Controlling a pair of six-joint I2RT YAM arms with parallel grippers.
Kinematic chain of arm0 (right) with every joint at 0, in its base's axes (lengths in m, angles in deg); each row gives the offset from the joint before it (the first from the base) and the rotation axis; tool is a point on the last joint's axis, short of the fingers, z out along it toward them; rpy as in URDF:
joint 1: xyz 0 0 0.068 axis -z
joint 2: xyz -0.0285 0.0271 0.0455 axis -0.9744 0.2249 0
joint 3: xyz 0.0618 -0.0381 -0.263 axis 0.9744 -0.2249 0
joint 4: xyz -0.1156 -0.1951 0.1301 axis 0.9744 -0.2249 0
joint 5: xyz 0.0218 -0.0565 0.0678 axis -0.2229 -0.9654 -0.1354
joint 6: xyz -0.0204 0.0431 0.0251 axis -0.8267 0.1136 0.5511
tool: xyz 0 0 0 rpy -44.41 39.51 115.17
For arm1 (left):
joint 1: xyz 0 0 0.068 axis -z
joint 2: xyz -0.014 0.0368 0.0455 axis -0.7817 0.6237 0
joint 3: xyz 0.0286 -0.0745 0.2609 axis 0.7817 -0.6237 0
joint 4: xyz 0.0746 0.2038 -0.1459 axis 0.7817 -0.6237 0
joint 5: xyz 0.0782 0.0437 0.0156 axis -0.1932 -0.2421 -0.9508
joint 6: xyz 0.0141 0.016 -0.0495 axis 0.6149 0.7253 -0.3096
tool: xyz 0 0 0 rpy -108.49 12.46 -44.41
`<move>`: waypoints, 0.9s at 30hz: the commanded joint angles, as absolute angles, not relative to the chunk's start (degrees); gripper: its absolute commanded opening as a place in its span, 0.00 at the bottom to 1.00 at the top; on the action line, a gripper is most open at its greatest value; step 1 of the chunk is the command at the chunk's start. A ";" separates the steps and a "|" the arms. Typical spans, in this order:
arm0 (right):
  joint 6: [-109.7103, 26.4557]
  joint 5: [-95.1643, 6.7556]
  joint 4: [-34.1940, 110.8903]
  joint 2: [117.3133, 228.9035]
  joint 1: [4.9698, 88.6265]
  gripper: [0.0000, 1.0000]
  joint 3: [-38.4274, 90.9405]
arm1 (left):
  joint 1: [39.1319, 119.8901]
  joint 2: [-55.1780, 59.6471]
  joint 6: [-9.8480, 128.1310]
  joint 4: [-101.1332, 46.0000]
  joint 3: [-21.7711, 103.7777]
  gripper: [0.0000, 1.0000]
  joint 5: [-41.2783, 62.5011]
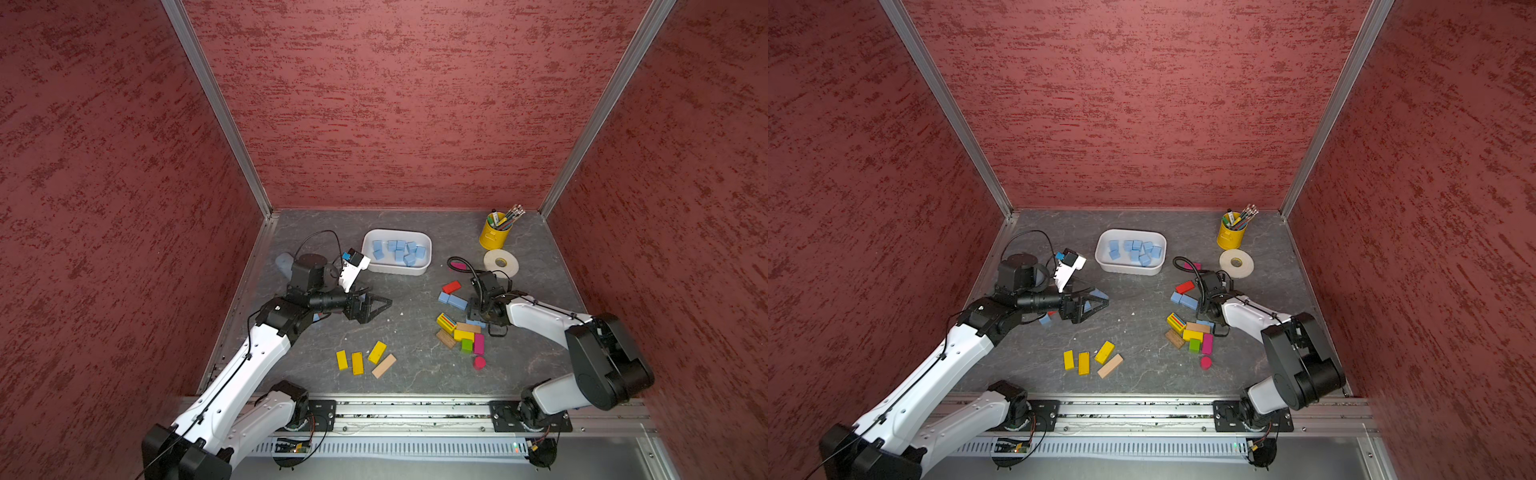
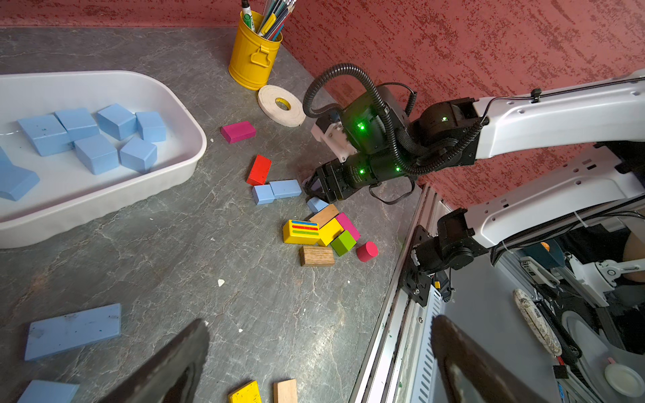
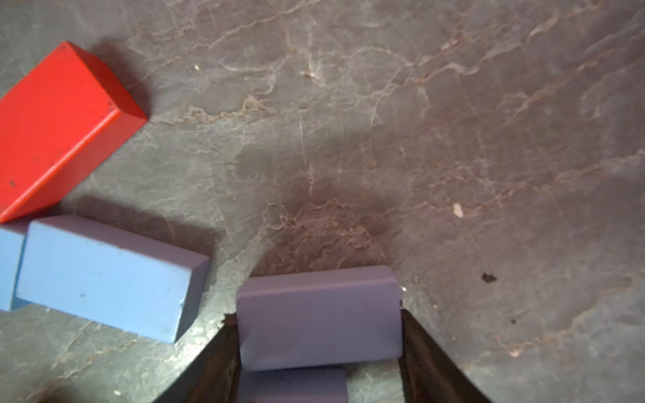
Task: Pick out the blue building blocks
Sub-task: Pick up the building block from the center of the board.
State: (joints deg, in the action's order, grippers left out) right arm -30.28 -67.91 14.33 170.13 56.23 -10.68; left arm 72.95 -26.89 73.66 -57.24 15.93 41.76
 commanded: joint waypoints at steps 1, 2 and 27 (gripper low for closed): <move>-30.05 -67.62 15.41 170.66 56.72 0.63 -11.22 | 73.10 -27.61 74.54 -57.96 16.41 1.00 41.63; -30.02 -67.63 15.35 170.64 56.70 0.61 -11.29 | 73.12 -27.61 74.56 -57.96 16.41 1.00 41.66; -30.18 -62.51 8.90 161.19 56.63 0.36 -0.22 | 73.12 -29.53 74.57 -57.65 16.06 0.99 40.48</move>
